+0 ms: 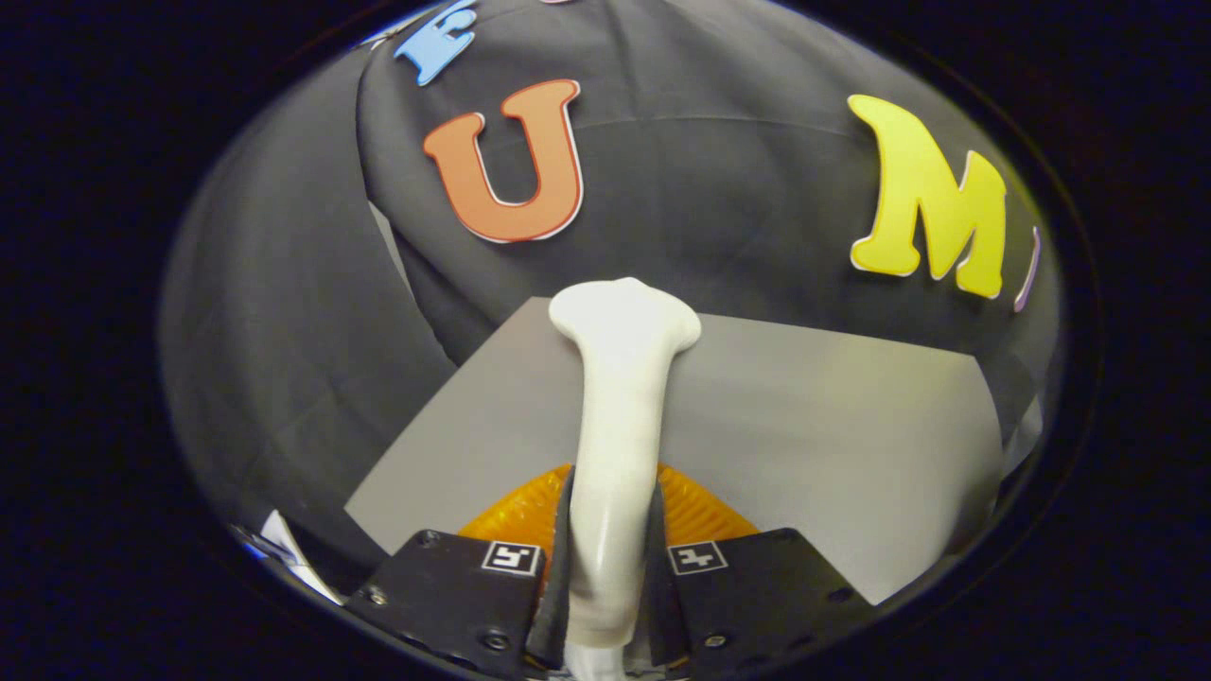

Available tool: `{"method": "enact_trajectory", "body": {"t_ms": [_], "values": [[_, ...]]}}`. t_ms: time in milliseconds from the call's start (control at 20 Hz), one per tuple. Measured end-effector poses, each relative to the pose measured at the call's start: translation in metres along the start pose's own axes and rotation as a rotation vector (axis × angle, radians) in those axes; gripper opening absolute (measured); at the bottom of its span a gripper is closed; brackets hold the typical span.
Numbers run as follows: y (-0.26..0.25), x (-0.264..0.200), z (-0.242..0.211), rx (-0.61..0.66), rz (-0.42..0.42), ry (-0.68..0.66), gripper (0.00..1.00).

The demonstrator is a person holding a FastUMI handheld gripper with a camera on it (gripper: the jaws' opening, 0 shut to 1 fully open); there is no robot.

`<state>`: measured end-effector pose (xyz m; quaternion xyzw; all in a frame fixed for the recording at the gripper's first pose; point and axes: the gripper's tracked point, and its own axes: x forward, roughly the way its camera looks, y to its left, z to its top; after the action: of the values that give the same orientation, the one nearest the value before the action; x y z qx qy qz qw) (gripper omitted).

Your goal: Iron the clothes twice with a garment steamer, once on the left side and once on the right side.

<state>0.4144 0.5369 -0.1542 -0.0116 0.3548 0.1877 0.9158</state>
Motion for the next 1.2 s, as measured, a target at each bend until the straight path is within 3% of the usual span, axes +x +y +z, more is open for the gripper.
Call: {"method": "enact_trajectory", "body": {"t_ms": [300, 650, 950, 1200], "values": [[0.003, -0.075, 0.029, 0.006, 0.081, -0.156, 0.3], [-0.028, -0.224, 0.064, -0.021, 0.116, -0.402, 0.29], [-0.098, -0.352, 0.062, 0.048, 0.076, -0.568, 0.29], [-0.162, -0.453, 0.054, 0.047, -0.048, -0.72, 0.29]]}}
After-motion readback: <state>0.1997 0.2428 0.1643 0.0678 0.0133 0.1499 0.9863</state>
